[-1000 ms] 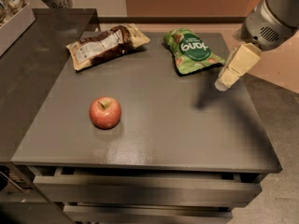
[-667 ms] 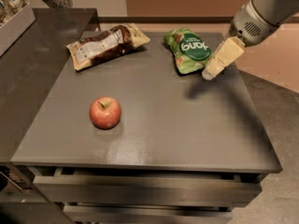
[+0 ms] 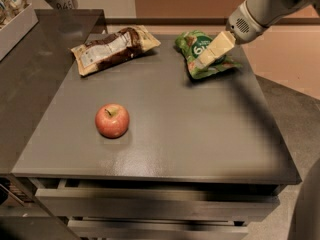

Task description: Move green rice chip bag near apple

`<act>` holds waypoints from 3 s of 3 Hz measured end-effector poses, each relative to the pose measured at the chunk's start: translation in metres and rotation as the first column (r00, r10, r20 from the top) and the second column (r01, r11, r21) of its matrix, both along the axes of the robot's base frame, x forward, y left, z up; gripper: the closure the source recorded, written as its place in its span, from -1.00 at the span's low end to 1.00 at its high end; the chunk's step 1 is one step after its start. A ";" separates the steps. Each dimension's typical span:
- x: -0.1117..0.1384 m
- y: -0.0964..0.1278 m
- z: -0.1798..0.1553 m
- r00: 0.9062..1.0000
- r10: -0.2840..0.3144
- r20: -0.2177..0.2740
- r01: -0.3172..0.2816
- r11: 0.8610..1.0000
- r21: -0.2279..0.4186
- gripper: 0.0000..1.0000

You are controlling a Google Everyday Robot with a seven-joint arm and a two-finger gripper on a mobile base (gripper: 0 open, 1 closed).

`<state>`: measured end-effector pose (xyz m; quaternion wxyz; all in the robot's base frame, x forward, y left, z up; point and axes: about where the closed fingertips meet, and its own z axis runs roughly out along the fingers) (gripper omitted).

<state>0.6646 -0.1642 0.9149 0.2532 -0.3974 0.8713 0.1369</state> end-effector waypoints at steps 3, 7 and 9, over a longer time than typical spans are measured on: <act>0.077 0.018 -0.054 0.990 -0.140 -0.005 0.139 0.985 0.099 -1.00; 0.072 -0.002 -0.045 0.983 -0.160 0.088 0.162 0.987 -0.016 0.76; 0.015 0.008 -0.004 0.994 -0.037 0.105 0.039 0.999 -0.024 1.00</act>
Offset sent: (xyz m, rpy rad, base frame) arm 0.0899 0.0227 -0.0505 0.1323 -0.0057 -0.1457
